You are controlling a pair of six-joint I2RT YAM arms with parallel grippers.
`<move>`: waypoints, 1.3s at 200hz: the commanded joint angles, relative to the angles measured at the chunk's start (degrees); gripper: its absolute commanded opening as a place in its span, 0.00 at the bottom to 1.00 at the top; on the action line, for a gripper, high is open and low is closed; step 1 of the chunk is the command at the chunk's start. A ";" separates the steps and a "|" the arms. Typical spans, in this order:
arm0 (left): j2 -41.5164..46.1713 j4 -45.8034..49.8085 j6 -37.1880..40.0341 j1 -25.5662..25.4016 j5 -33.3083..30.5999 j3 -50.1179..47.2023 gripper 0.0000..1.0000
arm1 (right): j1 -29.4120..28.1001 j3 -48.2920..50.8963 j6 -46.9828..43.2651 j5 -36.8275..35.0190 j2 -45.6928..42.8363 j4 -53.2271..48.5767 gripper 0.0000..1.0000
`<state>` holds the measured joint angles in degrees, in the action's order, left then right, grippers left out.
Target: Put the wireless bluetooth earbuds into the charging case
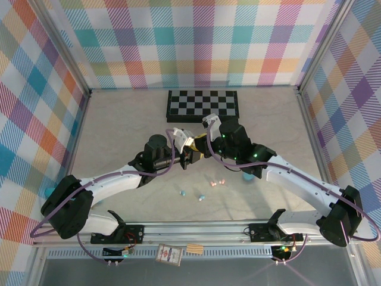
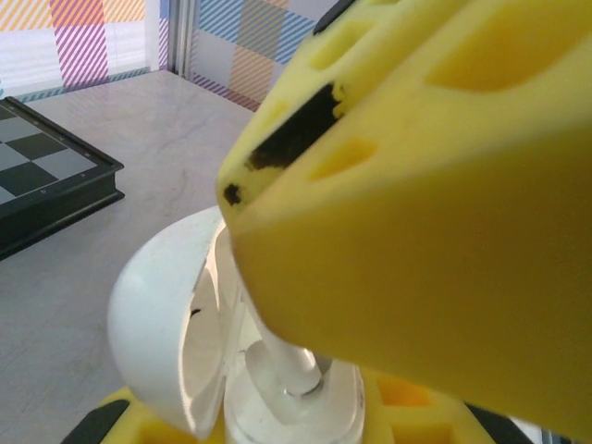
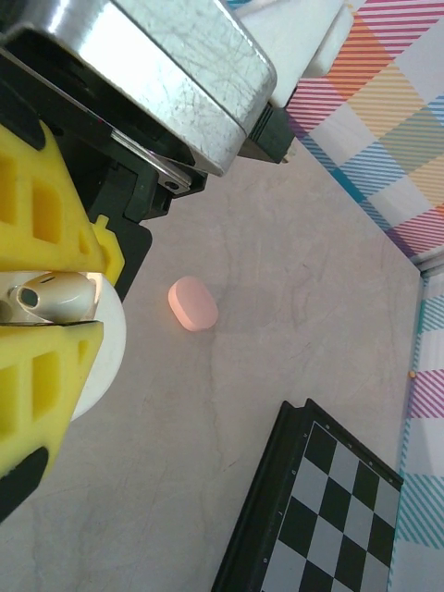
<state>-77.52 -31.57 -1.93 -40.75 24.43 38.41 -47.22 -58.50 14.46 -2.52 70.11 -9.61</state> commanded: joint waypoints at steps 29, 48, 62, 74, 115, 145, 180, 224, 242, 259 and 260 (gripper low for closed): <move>1.45 -0.35 0.83 -0.73 -0.41 1.06 0.00 | -0.33 0.67 -1.05 -0.99 -2.58 -2.09 0.19; 1.71 -0.23 0.92 -0.69 -0.61 0.87 0.00 | -0.32 0.84 -1.01 -1.34 -2.95 -2.56 0.19; 1.97 -0.41 0.89 -0.73 -0.61 0.73 0.00 | -0.32 0.89 -1.01 -0.76 -2.87 -2.86 0.18; 2.19 -0.41 0.89 -0.67 -0.54 0.73 0.00 | -0.33 1.02 -0.83 0.28 -2.62 -2.93 0.19; 3.01 -0.51 0.97 -0.73 -0.41 0.87 0.00 | -0.33 0.94 -0.48 2.90 -1.47 -3.26 0.19; 3.57 -0.55 1.34 -0.69 -0.92 0.38 0.00 | -0.51 0.80 -0.48 4.35 -1.41 -3.56 0.20; 3.91 -1.60 1.26 -0.73 -1.23 -0.14 0.00 | -0.58 0.89 -0.67 5.24 -1.72 -4.69 0.20; 4.20 -2.45 1.72 -0.71 -1.40 -0.57 0.00 | -0.68 0.85 -0.83 4.53 -2.47 -5.32 0.20; 4.17 -2.86 1.78 -0.66 -1.40 -0.69 0.00 | -0.68 0.84 -0.95 4.37 -2.77 -5.00 0.21; 4.12 -2.91 1.93 -0.73 -1.40 -0.72 0.00 | -0.69 0.77 -0.76 4.36 -3.03 -4.50 0.22; 4.13 -2.89 1.93 -0.73 -1.35 -0.67 0.00 | -0.68 0.76 -0.75 4.37 -3.04 -4.42 0.23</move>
<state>-75.22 -30.35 -1.28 -40.77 23.07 38.02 -47.35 -58.17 14.09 0.78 68.29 -13.47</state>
